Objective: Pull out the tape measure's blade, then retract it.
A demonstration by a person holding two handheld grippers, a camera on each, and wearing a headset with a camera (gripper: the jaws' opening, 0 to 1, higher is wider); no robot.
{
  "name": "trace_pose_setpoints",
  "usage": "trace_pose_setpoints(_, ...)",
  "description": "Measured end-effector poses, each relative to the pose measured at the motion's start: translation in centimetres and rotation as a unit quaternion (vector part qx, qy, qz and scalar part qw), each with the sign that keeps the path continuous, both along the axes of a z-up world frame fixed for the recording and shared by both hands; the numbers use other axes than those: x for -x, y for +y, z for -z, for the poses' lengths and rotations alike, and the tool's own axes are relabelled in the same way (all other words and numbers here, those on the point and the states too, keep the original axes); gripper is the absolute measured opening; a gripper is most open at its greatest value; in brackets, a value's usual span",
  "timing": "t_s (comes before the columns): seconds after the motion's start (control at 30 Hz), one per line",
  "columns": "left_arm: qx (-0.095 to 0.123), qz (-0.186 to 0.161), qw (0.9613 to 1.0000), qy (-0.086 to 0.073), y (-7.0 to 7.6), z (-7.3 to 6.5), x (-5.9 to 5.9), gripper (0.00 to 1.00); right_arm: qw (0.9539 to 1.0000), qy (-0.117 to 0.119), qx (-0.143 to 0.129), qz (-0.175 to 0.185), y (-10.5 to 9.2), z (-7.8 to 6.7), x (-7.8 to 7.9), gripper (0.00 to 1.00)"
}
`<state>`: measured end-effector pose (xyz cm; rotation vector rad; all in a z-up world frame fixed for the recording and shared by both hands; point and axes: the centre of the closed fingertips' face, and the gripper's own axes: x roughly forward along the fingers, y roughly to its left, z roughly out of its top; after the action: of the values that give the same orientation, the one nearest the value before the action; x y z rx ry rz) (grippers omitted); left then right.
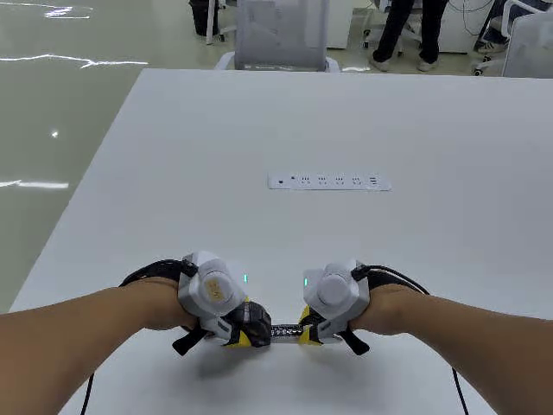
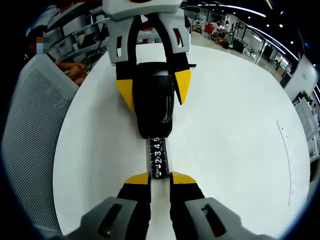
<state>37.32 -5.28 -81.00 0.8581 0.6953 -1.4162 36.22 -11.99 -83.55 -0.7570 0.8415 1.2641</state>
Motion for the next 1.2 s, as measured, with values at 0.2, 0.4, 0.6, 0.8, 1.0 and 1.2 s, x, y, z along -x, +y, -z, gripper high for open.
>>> trace_pose_setpoints(0.2, 0.001, -0.001, 1.0000, 0.000, 0.0, -0.1, 0.0, 0.33, 1.0000, 0.000, 0.000, 0.003, -0.3, 0.0, 0.0, 0.13)
trace_pose_setpoints(0.4, 0.001, -0.002, 1.0000, -0.001, 0.0, -0.1, 0.0, 0.33, 1.0000, 0.002, 0.000, 0.007, -0.6, 0.0, 0.1, 0.13)
trace_pose_setpoints(0.6, 0.002, -0.004, 1.0000, -0.001, 0.0, -0.1, 0.0, 0.33, 0.9999, 0.003, 0.000, 0.011, -0.9, 0.0, 0.1, 0.13)
trace_pose_setpoints(0.8, 0.002, -0.004, 1.0000, -0.002, 0.0, -0.1, 0.0, 0.33, 0.9999, 0.002, 0.002, 0.013, -1.2, 0.0, 0.1, 0.13)
trace_pose_setpoints(1.0, 0.003, -0.003, 1.0000, -0.002, 0.1, -0.1, 0.0, 0.33, 0.9999, 0.002, 0.004, 0.014, -1.5, 0.1, 0.1, 0.13)
trace_pose_setpoints(1.2, 0.004, -0.004, 1.0000, -0.002, 0.1, -0.1, 0.0, 0.33, 0.9999, 0.002, 0.005, 0.015, -1.8, 0.1, 0.1, 0.12)
